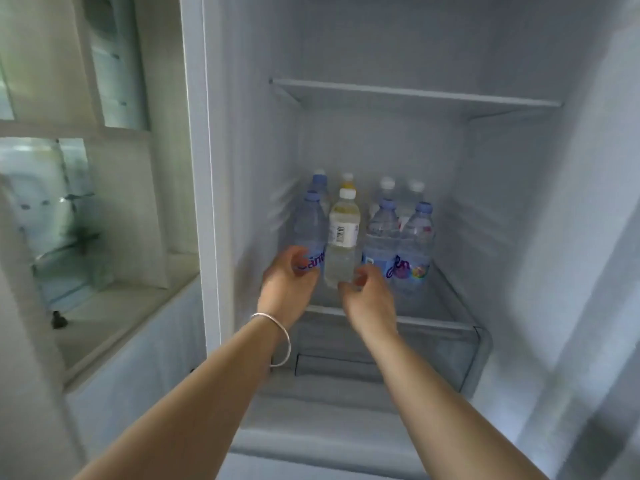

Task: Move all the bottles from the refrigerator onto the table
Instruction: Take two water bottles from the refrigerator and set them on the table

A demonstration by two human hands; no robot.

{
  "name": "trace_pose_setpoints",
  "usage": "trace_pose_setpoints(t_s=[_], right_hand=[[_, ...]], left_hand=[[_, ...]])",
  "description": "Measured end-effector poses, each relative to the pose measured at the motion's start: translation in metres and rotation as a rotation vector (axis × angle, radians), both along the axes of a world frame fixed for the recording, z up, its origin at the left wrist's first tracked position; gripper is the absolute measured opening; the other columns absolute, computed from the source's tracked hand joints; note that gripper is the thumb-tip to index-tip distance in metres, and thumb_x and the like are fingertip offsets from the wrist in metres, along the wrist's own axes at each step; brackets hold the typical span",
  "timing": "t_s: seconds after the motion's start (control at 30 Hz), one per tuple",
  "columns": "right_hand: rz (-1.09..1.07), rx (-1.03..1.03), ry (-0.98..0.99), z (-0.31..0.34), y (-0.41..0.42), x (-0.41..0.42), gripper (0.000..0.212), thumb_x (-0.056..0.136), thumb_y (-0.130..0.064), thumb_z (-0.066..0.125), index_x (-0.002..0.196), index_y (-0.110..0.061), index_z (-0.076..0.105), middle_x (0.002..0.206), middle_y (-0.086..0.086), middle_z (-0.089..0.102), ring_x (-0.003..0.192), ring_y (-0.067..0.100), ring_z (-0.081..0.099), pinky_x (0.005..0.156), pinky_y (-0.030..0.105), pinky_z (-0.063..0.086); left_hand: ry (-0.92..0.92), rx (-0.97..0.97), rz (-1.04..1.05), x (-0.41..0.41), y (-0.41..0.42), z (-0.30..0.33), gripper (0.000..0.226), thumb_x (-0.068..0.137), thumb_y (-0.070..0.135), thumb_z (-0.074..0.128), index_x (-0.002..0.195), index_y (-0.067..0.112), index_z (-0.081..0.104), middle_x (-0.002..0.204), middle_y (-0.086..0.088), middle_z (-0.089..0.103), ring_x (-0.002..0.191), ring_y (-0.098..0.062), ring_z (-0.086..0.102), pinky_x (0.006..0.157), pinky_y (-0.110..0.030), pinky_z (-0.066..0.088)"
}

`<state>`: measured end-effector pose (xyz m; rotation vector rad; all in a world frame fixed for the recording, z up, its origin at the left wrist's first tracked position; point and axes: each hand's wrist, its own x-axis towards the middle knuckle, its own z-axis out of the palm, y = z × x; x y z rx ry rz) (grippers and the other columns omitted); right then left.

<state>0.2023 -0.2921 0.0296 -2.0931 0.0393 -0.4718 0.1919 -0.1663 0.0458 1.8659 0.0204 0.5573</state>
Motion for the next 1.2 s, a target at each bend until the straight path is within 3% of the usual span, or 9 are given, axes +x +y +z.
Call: trace_pose_setpoints(t_s=[0.2,0.3,0.47,0.6,0.73,0.93,1.03,1.13,1.2], right_hand=[[-0.020,0.129,-0.079,0.003,0.013,0.066,0.044,0.085,-0.023,0.060,0.125,-0.013,0.045,0.123,0.005,0.055,0.113,0.023,0.054,0.082,0.025,0.036],[-0.012,0.207,-0.188,0.006,0.017,0.093,0.052,0.084,-0.025,0.064,0.130,-0.015,0.043,0.124,0.002,0.052,0.112,0.015,0.051,0.086,0.023,0.037],[-0.006,0.268,-0.306,0.006,0.026,0.136,0.072,0.075,-0.048,0.061,0.138,-0.024,0.035,0.133,0.002,0.050,0.122,0.020,0.051,0.100,0.042,0.045],[0.013,0.331,-0.356,-0.001,0.029,0.154,0.077,0.077,-0.050,0.058,0.142,-0.026,0.024,0.143,0.002,0.043,0.130,0.018,0.045,0.106,0.043,0.041],[-0.028,0.246,-0.419,-0.013,0.029,0.166,0.077,0.078,-0.050,0.061,0.141,-0.024,0.025,0.136,0.004,0.047,0.125,0.018,0.048,0.104,0.039,0.043],[0.021,0.270,-0.459,-0.018,0.029,0.175,0.080,0.075,-0.058,0.059,0.137,-0.014,0.036,0.125,0.007,0.053,0.116,0.020,0.053,0.098,0.039,0.047],[0.072,0.327,-0.488,-0.016,0.027,0.168,0.081,0.073,-0.058,0.059,0.136,-0.010,0.039,0.125,0.005,0.053,0.116,0.014,0.054,0.097,0.022,0.045],[0.090,0.376,-0.535,-0.004,0.025,0.150,0.073,0.068,-0.053,0.061,0.128,-0.016,0.043,0.113,-0.014,0.055,0.102,-0.012,0.054,0.081,0.001,0.040],[0.070,0.400,-0.560,0.007,0.022,0.135,0.071,0.065,-0.054,0.063,0.125,-0.023,0.044,0.109,-0.020,0.055,0.096,-0.013,0.056,0.076,0.002,0.042]], left_hand=[[-0.076,-0.047,0.075,0.083,-0.004,-0.005,0.018,0.074,0.013,0.067,0.090,0.012,0.058,0.094,-0.012,0.062,0.094,-0.034,0.061,0.081,-0.041,0.052],[-0.140,-0.090,0.124,0.114,-0.009,-0.013,0.027,0.066,0.035,0.063,0.078,0.013,0.055,0.085,-0.012,0.066,0.086,-0.034,0.064,0.073,-0.044,0.053],[-0.237,-0.277,0.139,0.147,-0.014,-0.015,0.049,0.068,0.039,0.075,0.106,0.015,0.055,0.101,0.004,0.061,0.089,0.003,0.059,0.080,-0.015,0.045],[-0.161,-0.279,0.179,0.171,-0.015,-0.021,0.086,0.059,0.058,0.073,0.127,0.013,0.047,0.130,-0.003,0.055,0.120,-0.015,0.053,0.100,-0.031,0.044],[-0.153,-0.297,0.156,0.184,-0.015,-0.025,0.062,0.068,0.032,0.081,0.120,0.023,0.047,0.113,0.009,0.054,0.105,-0.010,0.056,0.086,-0.022,0.041],[-0.209,-0.288,0.233,0.184,-0.019,-0.026,0.044,0.072,0.021,0.079,0.100,0.029,0.046,0.090,0.018,0.056,0.077,0.004,0.054,0.062,0.007,0.034],[-0.275,-0.285,0.287,0.178,-0.021,-0.029,0.042,0.070,0.023,0.080,0.099,0.027,0.051,0.097,0.007,0.062,0.088,-0.010,0.062,0.069,0.002,0.041],[-0.285,-0.320,0.256,0.162,-0.022,-0.024,0.039,0.070,0.031,0.080,0.098,0.030,0.053,0.103,0.002,0.065,0.094,-0.016,0.063,0.082,-0.020,0.048],[-0.292,-0.327,0.235,0.145,-0.023,-0.014,0.041,0.070,0.033,0.079,0.103,0.026,0.055,0.103,0.001,0.065,0.094,-0.015,0.063,0.084,-0.024,0.049]])
